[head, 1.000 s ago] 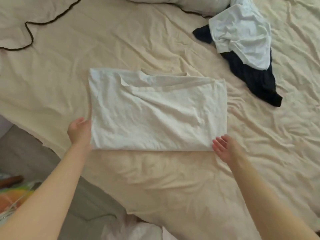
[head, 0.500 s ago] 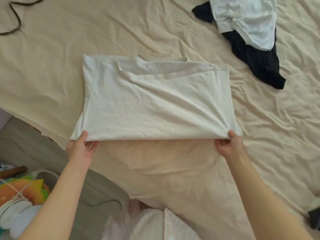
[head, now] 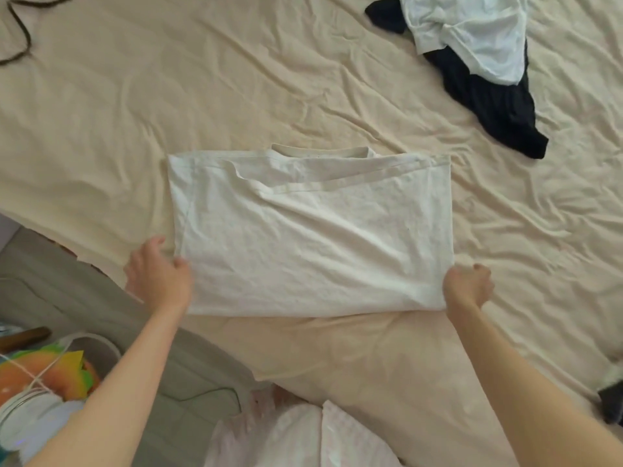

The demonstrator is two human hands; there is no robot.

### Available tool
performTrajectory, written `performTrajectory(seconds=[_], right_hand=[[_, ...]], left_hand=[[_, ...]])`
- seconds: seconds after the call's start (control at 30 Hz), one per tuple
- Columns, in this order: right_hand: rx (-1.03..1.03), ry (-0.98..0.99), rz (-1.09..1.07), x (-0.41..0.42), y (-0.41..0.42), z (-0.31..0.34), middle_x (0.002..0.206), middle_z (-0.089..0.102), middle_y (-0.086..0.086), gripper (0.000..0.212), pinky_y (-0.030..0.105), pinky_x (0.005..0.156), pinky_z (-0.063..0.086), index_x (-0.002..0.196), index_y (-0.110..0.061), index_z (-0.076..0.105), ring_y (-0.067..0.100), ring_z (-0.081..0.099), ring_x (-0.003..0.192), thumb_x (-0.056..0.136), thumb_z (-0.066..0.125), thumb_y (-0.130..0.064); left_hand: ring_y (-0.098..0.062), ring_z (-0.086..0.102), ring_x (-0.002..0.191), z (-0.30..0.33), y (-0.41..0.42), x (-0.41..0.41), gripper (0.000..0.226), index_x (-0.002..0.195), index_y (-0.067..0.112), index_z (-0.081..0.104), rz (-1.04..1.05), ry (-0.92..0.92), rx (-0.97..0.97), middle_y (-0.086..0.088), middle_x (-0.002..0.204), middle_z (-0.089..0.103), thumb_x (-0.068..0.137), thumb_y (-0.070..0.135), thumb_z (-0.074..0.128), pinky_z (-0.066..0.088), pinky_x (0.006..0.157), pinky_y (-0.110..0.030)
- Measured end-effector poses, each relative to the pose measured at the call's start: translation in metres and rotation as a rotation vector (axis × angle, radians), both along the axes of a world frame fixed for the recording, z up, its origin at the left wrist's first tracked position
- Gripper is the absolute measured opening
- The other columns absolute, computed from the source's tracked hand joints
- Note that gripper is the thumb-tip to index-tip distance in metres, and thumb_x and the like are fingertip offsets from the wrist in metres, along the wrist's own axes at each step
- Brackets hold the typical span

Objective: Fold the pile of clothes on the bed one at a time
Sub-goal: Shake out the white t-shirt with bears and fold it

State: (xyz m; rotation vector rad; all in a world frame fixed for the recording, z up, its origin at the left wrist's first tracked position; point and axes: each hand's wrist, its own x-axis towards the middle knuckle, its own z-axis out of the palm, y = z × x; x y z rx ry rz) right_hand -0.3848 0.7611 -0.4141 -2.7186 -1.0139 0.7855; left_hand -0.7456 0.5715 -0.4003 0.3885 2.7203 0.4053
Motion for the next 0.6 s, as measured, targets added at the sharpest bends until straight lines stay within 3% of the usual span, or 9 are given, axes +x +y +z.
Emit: performTrajectory(seconds=[0.1, 0.17, 0.27, 0.33, 0.4, 0.47, 0.6], right_hand=[[0.044, -0.159, 0.609, -0.021, 0.045, -0.005, 0.146, 0.036, 0.012, 0.045, 0.048, 0.106, 0.027, 0.14, -0.015, 0.04, 0.032, 0.031, 0.134, 0.096, 0.046, -0.021], [0.115, -0.234, 0.955, -0.041, 0.081, -0.014, 0.147, 0.037, 0.01, 0.044, 0.049, 0.105, 0.027, 0.141, -0.016, 0.04, 0.031, 0.03, 0.135, 0.097, 0.044, -0.021], [0.21, -0.292, 1.307, -0.076, 0.122, -0.028, 0.141, 0.044, 0.009, 0.04, 0.049, 0.107, 0.024, 0.136, -0.016, 0.047, 0.03, 0.031, 0.134, 0.097, 0.046, -0.02], [0.158, -0.346, 1.474, -0.095, 0.138, -0.037, 0.131, 0.052, 0.009, 0.036, 0.047, 0.106, 0.021, 0.129, -0.014, 0.053, 0.029, 0.036, 0.128, 0.094, 0.05, -0.022], [0.061, -0.403, 1.588, -0.105, 0.148, -0.043, 0.119, 0.058, 0.008, 0.028, 0.045, 0.103, 0.02, 0.118, -0.013, 0.058, 0.028, 0.041, 0.118, 0.092, 0.052, -0.023], [0.074, -0.312, 1.581, -0.109, 0.154, -0.044, 0.105, 0.063, 0.006, 0.018, 0.043, 0.1, 0.021, 0.103, -0.013, 0.063, 0.027, 0.045, 0.108, 0.091, 0.053, -0.021], [0.294, -0.079, 1.277, -0.094, 0.158, -0.034, 0.088, 0.065, 0.004, 0.008, 0.041, 0.091, 0.03, 0.084, -0.012, 0.065, 0.027, 0.052, 0.095, 0.087, 0.063, -0.019]], left_hand=[[-0.037, 0.039, 0.123, -0.008, 0.057, -0.013, 0.033, 0.123, 0.009, 0.057, -0.538, 0.074, 0.096, -0.013, 0.132, 0.051, 0.091, 0.009, 0.053, 0.033, 0.098, -0.048], [-0.034, 0.04, 0.125, -0.02, 0.095, -0.016, 0.032, 0.123, 0.009, 0.058, -0.763, 0.084, 0.153, -0.012, 0.132, 0.053, 0.092, 0.012, 0.055, 0.033, 0.098, -0.046], [-0.029, 0.038, 0.126, -0.043, 0.135, -0.021, 0.037, 0.125, 0.015, 0.057, -0.891, 0.119, 0.063, -0.007, 0.13, 0.054, 0.09, 0.028, 0.058, 0.026, 0.098, -0.042], [-0.026, 0.04, 0.119, -0.052, 0.149, -0.025, 0.034, 0.113, 0.02, 0.062, -0.901, 0.15, -0.065, -0.003, 0.117, 0.059, 0.087, 0.041, 0.06, 0.017, 0.091, -0.038], [-0.023, 0.042, 0.111, -0.053, 0.156, -0.029, 0.023, 0.089, 0.022, 0.065, -0.911, 0.153, -0.124, 0.001, 0.1, 0.063, 0.084, 0.045, 0.061, 0.013, 0.086, -0.036], [-0.02, 0.046, 0.104, -0.052, 0.16, -0.034, 0.02, 0.076, 0.02, 0.06, -0.958, 0.125, -0.073, 0.005, 0.085, 0.059, 0.086, 0.038, 0.062, 0.013, 0.088, -0.036], [-0.025, 0.054, 0.072, -0.047, 0.173, -0.041, 0.021, 0.083, 0.011, 0.052, -0.986, 0.107, 0.169, 0.003, 0.071, 0.055, 0.093, 0.029, 0.055, 0.02, 0.088, -0.035]])
